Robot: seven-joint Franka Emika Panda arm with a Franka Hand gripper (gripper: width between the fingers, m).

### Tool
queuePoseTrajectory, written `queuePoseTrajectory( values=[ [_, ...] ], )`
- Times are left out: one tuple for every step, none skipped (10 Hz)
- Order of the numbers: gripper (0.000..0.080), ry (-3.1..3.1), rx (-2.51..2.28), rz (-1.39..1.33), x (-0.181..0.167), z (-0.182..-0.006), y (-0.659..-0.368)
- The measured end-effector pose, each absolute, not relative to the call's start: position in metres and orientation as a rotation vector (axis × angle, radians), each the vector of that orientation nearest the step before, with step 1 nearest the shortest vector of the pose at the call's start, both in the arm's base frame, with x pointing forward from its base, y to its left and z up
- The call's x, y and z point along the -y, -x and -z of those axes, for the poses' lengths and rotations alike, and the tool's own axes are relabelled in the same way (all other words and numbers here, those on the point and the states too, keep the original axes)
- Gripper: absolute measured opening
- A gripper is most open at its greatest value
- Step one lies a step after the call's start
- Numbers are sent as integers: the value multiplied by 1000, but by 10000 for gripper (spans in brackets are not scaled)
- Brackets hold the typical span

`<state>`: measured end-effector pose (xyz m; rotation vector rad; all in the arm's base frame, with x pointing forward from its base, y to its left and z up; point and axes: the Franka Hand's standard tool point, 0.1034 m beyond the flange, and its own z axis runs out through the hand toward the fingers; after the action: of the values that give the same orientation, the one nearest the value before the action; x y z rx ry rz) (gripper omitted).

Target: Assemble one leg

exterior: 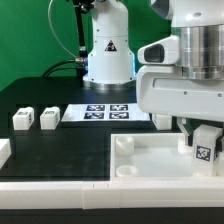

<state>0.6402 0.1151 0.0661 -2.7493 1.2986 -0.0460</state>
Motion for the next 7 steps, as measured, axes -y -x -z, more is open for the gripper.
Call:
queuePoseTrajectory(
  values=[
    [293,2607,-1539,17,-115,-66,-640],
    [293,2400,-1804,-29,-116,-65,-639],
    [294,2175,-2031,-82,-117,-65,-639],
    [294,2057,-2154,-95,-120,-65,-639],
    [294,1965,-2244,-103,-120,-66,-639],
    [294,1861,-2333,-111,-118,-66,-639],
    [294,1800,-2379,-121,-117,-65,-639]
  ],
)
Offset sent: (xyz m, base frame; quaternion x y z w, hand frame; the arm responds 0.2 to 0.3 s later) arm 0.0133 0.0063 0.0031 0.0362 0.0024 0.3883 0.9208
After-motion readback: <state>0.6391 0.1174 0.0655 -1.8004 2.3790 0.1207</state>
